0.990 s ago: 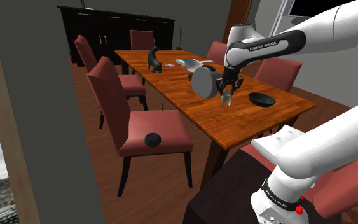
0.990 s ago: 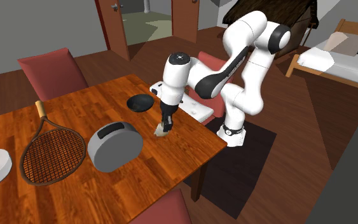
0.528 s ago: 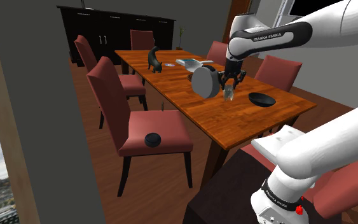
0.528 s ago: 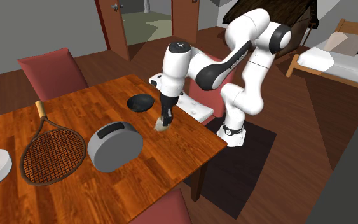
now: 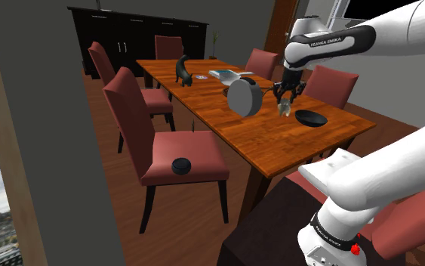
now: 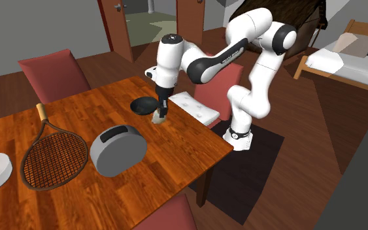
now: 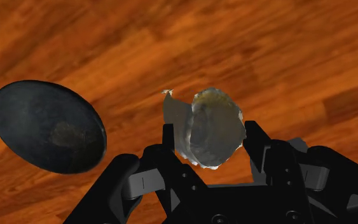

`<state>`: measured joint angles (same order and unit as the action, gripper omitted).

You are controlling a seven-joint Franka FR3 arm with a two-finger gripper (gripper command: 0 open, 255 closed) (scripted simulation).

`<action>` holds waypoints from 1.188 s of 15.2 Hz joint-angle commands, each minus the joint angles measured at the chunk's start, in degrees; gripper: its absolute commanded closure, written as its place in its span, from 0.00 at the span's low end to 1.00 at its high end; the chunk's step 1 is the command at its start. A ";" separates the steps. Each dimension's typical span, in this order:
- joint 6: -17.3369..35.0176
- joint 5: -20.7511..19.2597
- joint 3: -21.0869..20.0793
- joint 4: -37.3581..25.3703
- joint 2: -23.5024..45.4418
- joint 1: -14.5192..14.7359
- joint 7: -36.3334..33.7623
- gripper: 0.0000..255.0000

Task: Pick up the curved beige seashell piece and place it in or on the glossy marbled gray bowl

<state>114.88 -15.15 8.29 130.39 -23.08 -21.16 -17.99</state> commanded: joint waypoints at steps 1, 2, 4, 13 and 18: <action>0.76 -0.42 2.07 -0.37 0.52 -0.98 2.81 1.00; 1.15 -0.58 3.15 -0.72 0.94 -1.46 4.24 1.00; 1.94 -0.79 5.33 -1.60 1.97 -2.37 7.12 1.00; 5.14 1.11 15.06 -8.72 9.69 -5.79 20.94 1.00; 6.17 4.33 19.47 -14.00 15.26 -7.35 28.38 1.00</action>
<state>120.75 -11.37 26.97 117.06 -8.65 -28.17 8.96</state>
